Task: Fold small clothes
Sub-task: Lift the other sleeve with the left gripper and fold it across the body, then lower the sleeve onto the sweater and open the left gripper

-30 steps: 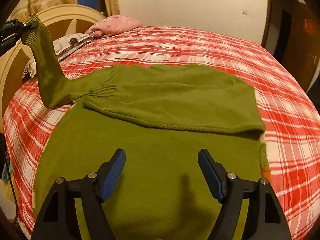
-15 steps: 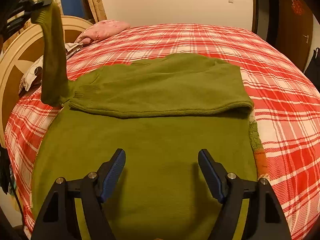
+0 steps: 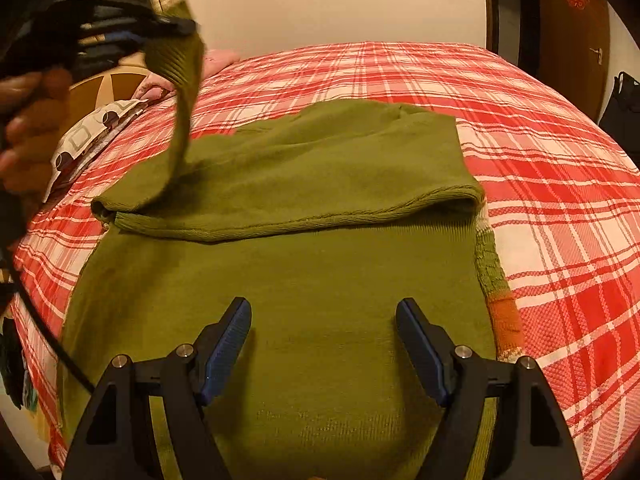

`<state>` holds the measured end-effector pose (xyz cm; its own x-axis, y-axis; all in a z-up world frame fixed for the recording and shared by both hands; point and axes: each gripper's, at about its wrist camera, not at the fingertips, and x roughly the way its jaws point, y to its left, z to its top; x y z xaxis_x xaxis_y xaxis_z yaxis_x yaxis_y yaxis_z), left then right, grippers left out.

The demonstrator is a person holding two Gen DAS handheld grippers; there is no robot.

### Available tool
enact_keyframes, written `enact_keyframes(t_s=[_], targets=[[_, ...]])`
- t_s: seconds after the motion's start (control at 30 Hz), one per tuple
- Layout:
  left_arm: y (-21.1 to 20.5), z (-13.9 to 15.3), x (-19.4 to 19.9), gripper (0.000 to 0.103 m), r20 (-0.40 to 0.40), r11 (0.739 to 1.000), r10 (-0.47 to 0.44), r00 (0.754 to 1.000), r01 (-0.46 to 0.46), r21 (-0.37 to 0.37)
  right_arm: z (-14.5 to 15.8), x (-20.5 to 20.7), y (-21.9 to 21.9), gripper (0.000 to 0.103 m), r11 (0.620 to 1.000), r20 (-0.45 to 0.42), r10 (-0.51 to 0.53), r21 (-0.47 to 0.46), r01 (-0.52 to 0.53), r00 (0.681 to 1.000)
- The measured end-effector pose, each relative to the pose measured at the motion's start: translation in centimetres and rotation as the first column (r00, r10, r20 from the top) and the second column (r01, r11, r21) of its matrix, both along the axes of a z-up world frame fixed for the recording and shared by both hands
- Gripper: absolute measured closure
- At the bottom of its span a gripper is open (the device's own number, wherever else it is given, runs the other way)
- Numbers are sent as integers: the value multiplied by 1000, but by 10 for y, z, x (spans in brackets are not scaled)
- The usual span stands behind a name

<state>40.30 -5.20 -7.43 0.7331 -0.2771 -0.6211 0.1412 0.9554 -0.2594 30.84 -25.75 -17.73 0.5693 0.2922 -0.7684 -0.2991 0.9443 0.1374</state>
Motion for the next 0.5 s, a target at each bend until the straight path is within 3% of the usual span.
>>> enact_keyframes(t_s=[0.2, 0.27, 0.33, 0.43, 0.5], targets=[[-29, -19, -9, 84, -27, 995, -78, 997, 79, 62, -5, -2, -1, 27, 1000, 13, 8, -17, -8, 1000], [-24, -19, -25, 50, -9, 990, -85, 996, 86, 109, -6, -2, -3, 27, 1000, 20, 19, -16, -19, 1000], [-9, -21, -42, 28, 23, 987, -69, 997, 65, 146, -5, -2, -5, 27, 1000, 23, 23, -11, -23, 999], [26, -31, -65, 26, 27, 971, -21, 999, 14, 238, 1, 0, -11, 27, 1000, 25, 6, 21, -6, 1000], [54, -42, -80, 26, 22, 943, 36, 999, -41, 330, 12, 3, -19, 27, 999, 46, -14, 53, 12, 999]])
